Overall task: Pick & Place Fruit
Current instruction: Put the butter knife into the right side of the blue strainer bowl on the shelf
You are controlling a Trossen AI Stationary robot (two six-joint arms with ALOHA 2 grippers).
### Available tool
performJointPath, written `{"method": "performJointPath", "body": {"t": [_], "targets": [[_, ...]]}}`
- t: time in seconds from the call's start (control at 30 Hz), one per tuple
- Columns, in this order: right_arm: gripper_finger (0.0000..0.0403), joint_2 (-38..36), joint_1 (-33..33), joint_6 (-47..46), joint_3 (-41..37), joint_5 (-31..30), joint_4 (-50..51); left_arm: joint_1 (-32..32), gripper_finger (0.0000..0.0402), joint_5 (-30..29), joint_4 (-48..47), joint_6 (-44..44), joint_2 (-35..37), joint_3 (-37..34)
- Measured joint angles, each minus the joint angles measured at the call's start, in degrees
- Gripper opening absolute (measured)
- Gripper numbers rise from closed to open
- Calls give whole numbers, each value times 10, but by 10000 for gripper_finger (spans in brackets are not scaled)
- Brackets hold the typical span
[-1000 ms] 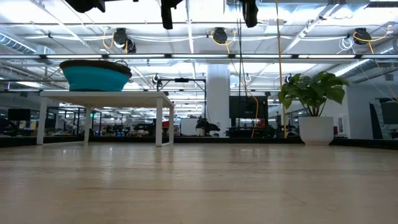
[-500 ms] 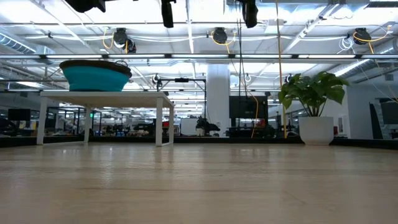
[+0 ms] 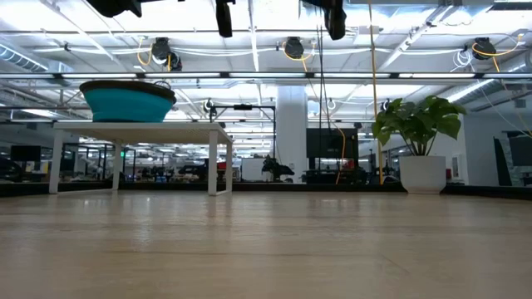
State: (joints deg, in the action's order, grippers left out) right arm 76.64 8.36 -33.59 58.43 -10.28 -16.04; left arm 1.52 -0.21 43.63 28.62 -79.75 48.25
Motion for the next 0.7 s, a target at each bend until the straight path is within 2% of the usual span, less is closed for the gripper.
{"method": "performJointPath", "body": {"t": [0.43, 0.7], "targets": [[208, 0, 3, -8, 0, 10, 49, -4, 32, 3, 0, -4, 3, 0], [240, 0, 18, -6, 0, 31, 96, -20, 31, -22, -62, -27, 53, 0]]}}
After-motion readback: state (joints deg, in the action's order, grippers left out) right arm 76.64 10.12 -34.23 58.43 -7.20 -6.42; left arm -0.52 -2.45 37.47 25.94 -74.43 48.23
